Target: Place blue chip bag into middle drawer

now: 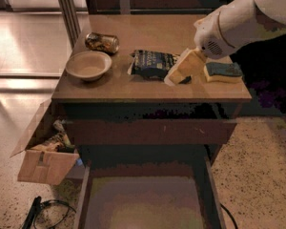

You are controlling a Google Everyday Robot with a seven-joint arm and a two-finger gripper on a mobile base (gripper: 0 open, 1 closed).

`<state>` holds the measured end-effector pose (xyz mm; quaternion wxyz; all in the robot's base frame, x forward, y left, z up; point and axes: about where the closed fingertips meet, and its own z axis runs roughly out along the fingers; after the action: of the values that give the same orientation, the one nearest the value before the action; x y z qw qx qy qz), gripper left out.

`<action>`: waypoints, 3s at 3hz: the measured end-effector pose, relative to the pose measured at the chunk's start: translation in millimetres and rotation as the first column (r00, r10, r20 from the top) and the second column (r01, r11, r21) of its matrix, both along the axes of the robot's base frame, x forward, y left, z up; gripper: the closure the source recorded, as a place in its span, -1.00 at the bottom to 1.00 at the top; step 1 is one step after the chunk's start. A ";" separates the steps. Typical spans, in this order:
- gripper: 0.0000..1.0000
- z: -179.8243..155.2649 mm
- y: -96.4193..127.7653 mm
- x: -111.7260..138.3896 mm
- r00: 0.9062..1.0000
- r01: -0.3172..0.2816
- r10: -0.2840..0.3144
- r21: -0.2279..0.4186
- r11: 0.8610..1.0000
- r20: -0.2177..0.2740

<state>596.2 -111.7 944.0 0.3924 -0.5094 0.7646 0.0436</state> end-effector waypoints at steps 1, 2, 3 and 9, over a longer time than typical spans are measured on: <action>-1.00 -20.6 2.7 28.9 1.000 0.003 -0.002 0.060 0.998 -0.015; -1.00 -47.3 6.0 62.9 1.000 -0.010 0.013 0.095 0.995 -0.027; -1.00 -62.8 10.2 84.9 0.999 -0.020 0.024 0.101 0.995 -0.038; 0.30 -94.6 55.2 108.3 0.992 -0.085 0.096 0.136 0.987 -0.083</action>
Offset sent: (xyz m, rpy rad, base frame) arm 0.0863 0.0047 -0.0641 0.1291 0.0308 0.0158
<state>704.5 -56.6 849.4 0.3882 -0.5141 0.7529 0.1346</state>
